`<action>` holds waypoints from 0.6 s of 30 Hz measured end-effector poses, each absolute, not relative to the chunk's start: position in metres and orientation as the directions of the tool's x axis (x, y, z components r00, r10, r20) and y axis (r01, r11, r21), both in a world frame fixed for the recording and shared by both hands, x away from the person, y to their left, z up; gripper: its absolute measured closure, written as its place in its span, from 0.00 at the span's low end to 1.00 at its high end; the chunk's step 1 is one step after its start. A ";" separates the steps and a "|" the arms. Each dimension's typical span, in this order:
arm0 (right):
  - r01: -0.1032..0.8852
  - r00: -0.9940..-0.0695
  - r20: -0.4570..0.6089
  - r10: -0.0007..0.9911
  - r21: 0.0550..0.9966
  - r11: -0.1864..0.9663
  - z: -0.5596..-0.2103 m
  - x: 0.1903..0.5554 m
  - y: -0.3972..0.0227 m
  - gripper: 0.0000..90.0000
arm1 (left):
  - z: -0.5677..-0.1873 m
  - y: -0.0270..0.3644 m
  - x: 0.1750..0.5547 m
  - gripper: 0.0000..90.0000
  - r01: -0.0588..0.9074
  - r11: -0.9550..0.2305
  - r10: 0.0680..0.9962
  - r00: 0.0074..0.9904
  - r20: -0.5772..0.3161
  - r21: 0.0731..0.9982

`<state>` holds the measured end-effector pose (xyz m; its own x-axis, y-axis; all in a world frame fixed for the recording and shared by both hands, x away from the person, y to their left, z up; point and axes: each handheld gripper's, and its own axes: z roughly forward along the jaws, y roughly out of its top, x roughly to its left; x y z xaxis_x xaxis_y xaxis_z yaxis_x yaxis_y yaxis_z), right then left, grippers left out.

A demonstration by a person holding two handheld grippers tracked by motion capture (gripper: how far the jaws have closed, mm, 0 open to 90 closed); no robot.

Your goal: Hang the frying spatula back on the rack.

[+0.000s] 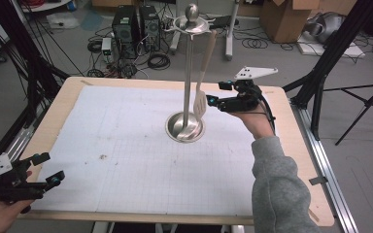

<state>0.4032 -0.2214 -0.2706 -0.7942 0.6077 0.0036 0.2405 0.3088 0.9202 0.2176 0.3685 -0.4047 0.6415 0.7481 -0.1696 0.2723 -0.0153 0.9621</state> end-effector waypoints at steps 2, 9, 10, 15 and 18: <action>0.258 -0.785 0.017 0.619 0.918 0.302 -0.273 0.400 -0.224 0.16 | -0.406 0.367 0.219 0.05 0.273 -0.010 0.749 0.639 -0.174 0.962; 0.233 -0.781 0.001 0.625 0.929 0.289 -0.281 0.382 -0.230 0.12 | -0.407 0.364 0.227 0.05 0.270 0.002 0.746 0.641 -0.181 0.963; 0.234 -0.781 0.002 0.624 0.928 0.290 -0.282 0.380 -0.230 0.12 | -0.407 0.363 0.228 0.05 0.270 0.002 0.744 0.643 -0.182 0.963; 0.231 -0.781 0.005 0.624 0.931 0.282 -0.290 0.371 -0.233 0.12 | -0.407 0.359 0.232 0.05 0.272 -0.003 0.738 0.650 -0.181 0.962; 0.227 -0.782 0.004 0.623 0.933 0.278 -0.294 0.366 -0.235 0.12 | -0.407 0.357 0.235 0.05 0.271 -0.003 0.736 0.652 -0.181 0.963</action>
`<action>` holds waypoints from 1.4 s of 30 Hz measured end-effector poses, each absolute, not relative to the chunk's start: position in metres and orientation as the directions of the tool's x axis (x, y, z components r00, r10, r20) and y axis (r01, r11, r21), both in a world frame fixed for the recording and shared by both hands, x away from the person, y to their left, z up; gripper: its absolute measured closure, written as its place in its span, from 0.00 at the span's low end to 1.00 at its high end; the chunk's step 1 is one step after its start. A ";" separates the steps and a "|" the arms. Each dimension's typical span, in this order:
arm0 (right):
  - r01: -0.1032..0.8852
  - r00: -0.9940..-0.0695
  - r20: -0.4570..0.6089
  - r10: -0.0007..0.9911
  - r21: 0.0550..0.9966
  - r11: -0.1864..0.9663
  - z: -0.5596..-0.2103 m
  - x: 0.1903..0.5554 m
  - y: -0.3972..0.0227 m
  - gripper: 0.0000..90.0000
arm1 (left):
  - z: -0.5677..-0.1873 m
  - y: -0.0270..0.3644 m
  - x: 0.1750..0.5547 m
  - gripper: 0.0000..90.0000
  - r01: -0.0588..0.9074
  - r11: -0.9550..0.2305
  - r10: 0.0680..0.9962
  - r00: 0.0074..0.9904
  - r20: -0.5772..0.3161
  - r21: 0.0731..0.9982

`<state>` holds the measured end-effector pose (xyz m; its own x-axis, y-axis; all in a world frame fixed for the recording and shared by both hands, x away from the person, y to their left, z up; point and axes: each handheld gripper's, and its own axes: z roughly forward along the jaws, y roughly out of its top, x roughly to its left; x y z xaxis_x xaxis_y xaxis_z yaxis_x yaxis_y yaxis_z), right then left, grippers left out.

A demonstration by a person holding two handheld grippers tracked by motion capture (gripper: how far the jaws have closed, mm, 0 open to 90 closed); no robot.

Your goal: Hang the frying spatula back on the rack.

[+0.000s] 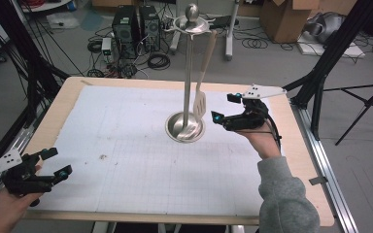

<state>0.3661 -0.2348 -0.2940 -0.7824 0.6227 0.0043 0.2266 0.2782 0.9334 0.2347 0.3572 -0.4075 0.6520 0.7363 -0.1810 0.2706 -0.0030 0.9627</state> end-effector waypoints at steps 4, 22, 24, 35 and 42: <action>0.227 -0.783 0.008 0.622 0.935 0.273 -0.299 0.360 -0.237 0.12 | -0.408 0.355 0.238 0.05 0.271 0.004 0.733 0.654 -0.187 0.962; 0.238 -0.803 0.037 0.594 0.935 0.263 -0.323 0.328 -0.247 0.12 | -0.408 0.342 0.252 0.05 0.275 -0.007 0.717 0.672 -0.187 0.961; 0.242 -0.802 0.038 0.596 0.933 0.266 -0.326 0.326 -0.249 0.12 | -0.408 0.341 0.254 0.05 0.274 -0.008 0.714 0.675 -0.186 0.962; 0.274 -0.771 0.057 0.634 0.929 0.250 -0.349 0.308 -0.266 0.12 | -0.407 0.332 0.263 0.05 0.267 -0.015 0.692 0.698 -0.183 0.964; 0.279 -0.755 0.068 0.652 0.934 0.225 -0.359 0.299 -0.281 0.12 | -0.408 0.327 0.267 0.05 0.267 -0.021 0.682 0.709 -0.181 0.964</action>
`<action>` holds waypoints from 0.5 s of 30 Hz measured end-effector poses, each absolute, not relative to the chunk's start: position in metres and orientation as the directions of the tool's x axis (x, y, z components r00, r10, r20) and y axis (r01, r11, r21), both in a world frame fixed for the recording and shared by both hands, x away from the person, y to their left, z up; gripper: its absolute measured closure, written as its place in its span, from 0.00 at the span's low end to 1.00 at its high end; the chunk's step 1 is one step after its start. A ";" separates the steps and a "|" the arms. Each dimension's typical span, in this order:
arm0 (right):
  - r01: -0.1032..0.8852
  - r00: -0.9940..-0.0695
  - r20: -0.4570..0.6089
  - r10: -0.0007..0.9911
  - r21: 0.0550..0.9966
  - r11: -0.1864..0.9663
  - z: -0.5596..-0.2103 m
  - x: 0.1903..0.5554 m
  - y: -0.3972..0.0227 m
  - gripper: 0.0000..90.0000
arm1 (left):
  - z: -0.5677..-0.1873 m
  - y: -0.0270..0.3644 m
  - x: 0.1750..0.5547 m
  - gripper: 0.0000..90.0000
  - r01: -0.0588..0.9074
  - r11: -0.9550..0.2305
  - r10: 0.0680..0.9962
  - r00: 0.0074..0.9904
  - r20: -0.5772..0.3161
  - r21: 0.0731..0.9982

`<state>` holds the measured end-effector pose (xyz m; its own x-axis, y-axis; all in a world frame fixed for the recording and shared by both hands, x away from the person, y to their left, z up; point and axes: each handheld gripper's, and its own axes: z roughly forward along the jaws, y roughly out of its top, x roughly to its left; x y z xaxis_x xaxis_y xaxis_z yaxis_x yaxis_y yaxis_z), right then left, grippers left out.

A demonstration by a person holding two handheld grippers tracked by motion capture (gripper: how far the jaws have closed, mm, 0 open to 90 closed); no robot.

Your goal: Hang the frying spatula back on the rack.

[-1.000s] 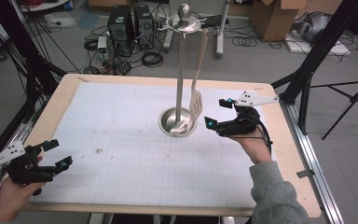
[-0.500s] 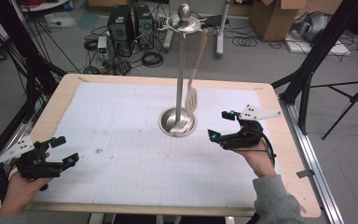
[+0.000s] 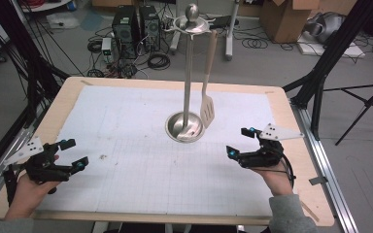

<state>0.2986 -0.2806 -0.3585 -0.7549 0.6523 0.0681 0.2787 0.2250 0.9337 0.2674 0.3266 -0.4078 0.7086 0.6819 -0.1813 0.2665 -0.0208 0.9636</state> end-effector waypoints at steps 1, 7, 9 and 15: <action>0.281 -0.750 0.071 0.657 0.934 0.219 -0.360 0.297 -0.283 0.12 | -0.408 0.326 0.268 0.05 0.265 -0.022 0.681 0.710 -0.180 0.964; 0.281 -0.730 0.094 0.677 0.944 0.173 -0.366 0.289 -0.297 0.12 | -0.407 0.326 0.268 0.05 0.262 -0.017 0.680 0.711 -0.181 0.965; 0.290 -0.718 0.108 0.688 0.945 0.154 -0.368 0.286 -0.302 0.12 | -0.407 0.325 0.268 0.05 0.264 -0.022 0.678 0.713 -0.180 0.964; 0.298 -0.690 0.110 0.716 0.944 0.142 -0.376 0.279 -0.315 0.12 | -0.407 0.326 0.267 0.05 0.260 -0.018 0.677 0.713 -0.180 0.965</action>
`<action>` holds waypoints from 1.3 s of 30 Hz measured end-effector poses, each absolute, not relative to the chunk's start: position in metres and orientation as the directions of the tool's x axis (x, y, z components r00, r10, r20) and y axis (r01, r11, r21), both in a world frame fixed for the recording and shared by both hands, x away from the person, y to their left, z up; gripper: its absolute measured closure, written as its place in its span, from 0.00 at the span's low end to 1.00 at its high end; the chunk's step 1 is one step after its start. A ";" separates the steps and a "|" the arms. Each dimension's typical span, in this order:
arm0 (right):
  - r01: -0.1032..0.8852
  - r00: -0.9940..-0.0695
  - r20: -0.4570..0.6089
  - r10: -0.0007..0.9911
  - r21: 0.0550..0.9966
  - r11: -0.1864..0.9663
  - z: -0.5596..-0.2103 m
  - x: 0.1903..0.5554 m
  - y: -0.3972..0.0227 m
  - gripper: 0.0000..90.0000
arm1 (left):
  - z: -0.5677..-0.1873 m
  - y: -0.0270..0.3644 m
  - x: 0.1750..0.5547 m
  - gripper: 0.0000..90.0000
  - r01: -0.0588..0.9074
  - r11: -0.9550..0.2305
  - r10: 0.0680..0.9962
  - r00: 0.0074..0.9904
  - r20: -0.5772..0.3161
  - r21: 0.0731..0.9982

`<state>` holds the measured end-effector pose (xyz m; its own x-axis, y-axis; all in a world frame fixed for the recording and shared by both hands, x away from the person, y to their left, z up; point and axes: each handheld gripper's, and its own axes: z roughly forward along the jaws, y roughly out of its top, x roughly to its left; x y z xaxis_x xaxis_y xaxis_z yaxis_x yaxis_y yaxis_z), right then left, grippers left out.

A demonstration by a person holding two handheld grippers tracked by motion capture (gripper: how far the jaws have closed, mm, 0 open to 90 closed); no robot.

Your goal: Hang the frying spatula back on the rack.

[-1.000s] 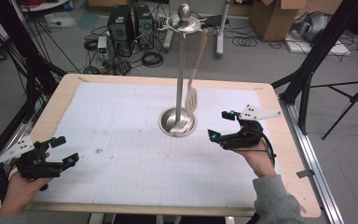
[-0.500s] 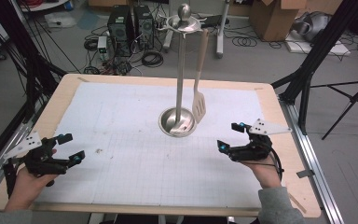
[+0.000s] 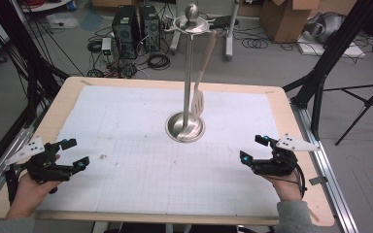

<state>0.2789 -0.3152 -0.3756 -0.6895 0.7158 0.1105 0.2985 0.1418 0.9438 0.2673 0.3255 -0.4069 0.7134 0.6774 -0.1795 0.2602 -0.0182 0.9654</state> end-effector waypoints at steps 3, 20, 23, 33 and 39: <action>0.312 -0.672 0.159 0.723 0.947 0.081 -0.380 0.276 -0.324 0.12 | -0.407 0.325 0.267 0.05 0.262 -0.017 0.677 0.713 -0.181 0.965; 0.327 -0.623 0.154 0.767 0.942 0.076 -0.395 0.262 -0.346 0.12 | -0.407 0.325 0.266 0.05 0.264 -0.015 0.677 0.712 -0.185 0.964; 0.327 -0.618 0.150 0.772 0.942 0.079 -0.396 0.259 -0.350 0.12 | -0.407 0.325 0.266 0.05 0.263 -0.014 0.678 0.711 -0.184 0.965; 0.318 -0.609 0.154 0.778 0.946 0.062 -0.400 0.252 -0.363 0.12 | -0.407 0.327 0.263 0.05 0.256 -0.002 0.684 0.705 -0.185 0.967; 0.311 -0.608 0.152 0.780 0.949 0.058 -0.402 0.248 -0.372 0.12 | -0.407 0.328 0.262 0.05 0.257 -0.001 0.692 0.698 -0.185 0.967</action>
